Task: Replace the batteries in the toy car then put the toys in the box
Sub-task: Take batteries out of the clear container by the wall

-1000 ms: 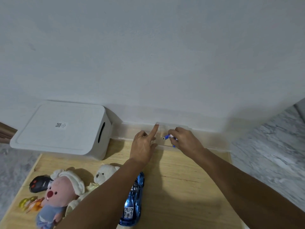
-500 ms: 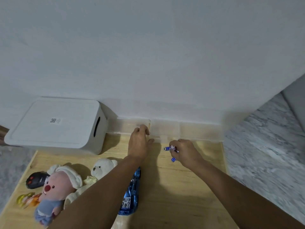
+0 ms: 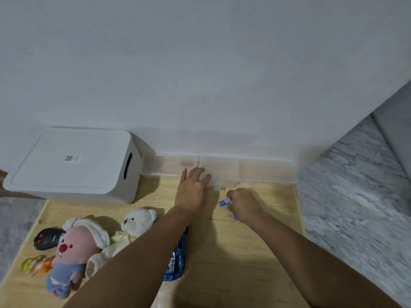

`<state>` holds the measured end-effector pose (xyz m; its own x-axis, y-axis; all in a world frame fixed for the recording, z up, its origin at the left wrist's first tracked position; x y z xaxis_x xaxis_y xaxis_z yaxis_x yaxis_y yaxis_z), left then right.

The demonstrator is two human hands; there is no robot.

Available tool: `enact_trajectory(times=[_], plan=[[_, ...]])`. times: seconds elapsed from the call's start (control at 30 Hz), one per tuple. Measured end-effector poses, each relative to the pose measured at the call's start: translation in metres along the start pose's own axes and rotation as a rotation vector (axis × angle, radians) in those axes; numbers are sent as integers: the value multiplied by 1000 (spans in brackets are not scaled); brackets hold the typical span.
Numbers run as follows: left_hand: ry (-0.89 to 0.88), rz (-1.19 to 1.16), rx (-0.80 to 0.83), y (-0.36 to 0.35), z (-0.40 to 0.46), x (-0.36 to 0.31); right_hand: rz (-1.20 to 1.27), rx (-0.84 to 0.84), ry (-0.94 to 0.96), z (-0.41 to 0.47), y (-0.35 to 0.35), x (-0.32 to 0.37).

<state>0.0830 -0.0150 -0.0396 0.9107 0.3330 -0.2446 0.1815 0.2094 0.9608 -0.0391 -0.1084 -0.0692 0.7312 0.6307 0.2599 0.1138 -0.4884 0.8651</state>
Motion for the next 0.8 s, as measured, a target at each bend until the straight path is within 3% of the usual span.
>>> enact_trajectory(times=[0.37,0.63,0.8], plan=[[81,-123,-4,1,12,-5,219,-121,-55,-17,-7,-9],[105,-146,26,-2,17,-7,466,-282,-240,-22,-10,-17],[86,-133,27,0,19,-10,467,-244,-236,-24,-13,-16]])
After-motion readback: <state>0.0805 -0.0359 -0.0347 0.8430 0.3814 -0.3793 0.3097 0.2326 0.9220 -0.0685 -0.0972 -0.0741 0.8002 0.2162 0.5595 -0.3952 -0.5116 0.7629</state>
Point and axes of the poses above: each hand's wrist, its own z-axis towards the middle knuckle, its own y-axis out of the back of the hand, x = y × z, the point moved 5 cm from there along z, towards the middle knuckle, and after that the axes turned 4 degrees about -y, right-handed, at the moved point
